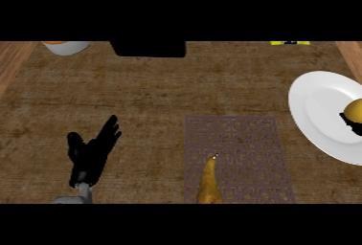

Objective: Pick the lemon from the placemat and place it in the plate

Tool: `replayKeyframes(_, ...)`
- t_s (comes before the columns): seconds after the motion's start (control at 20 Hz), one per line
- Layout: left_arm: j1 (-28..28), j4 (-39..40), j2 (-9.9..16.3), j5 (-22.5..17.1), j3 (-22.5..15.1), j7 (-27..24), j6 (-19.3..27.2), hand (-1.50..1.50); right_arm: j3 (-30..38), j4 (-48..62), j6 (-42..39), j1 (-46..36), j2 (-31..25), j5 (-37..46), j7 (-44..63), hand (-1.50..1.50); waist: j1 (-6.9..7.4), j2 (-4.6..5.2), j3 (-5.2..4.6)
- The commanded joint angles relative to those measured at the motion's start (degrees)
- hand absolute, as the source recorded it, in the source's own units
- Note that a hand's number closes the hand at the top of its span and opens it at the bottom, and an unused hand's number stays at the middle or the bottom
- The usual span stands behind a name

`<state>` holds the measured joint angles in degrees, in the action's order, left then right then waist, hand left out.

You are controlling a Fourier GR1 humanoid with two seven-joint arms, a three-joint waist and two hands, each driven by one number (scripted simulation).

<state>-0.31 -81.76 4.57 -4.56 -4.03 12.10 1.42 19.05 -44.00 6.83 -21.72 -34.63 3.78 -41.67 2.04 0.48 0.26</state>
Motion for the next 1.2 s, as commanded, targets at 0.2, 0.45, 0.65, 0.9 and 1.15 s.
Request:
replayKeyframes(0.2, -1.7, 0.0, 0.0, 0.8, -0.7, 1.4, -0.1, 0.00, -3.3, 21.5, 0.6, -12.9, -5.6, 8.0, 4.7, 1.50, 1.69, 0.86, -0.04)
replayKeyframes(0.45, -1.9, 1.4, -1.7, 1.3, -2.0, 1.7, 0.4, 0.00, -9.8, 27.5, -1.0, -16.8, -3.9, 15.2, 5.6, -1.50, 2.33, 1.11, 0.04)
replayKeyframes(0.65, 0.0, -0.6, 0.2, -0.2, -0.5, 0.8, -1.4, 0.00, -7.0, 30.5, -5.9, -17.2, -2.6, 12.5, -2.1, -1.50, 2.57, 1.15, 0.20)
replayKeyframes(0.9, -1.7, -0.7, -1.0, 0.4, -1.3, 2.5, -0.3, 0.00, -0.8, 32.0, -11.5, -19.7, -2.6, 6.1, -6.8, -1.50, 2.10, 1.17, 0.30)
replayKeyframes(1.15, -1.8, 0.2, -0.9, 0.8, -0.8, 1.3, 0.0, 0.00, 3.9, 35.5, -17.8, -21.8, -6.4, 1.8, -4.7, -1.50, 1.67, 1.15, 0.18)
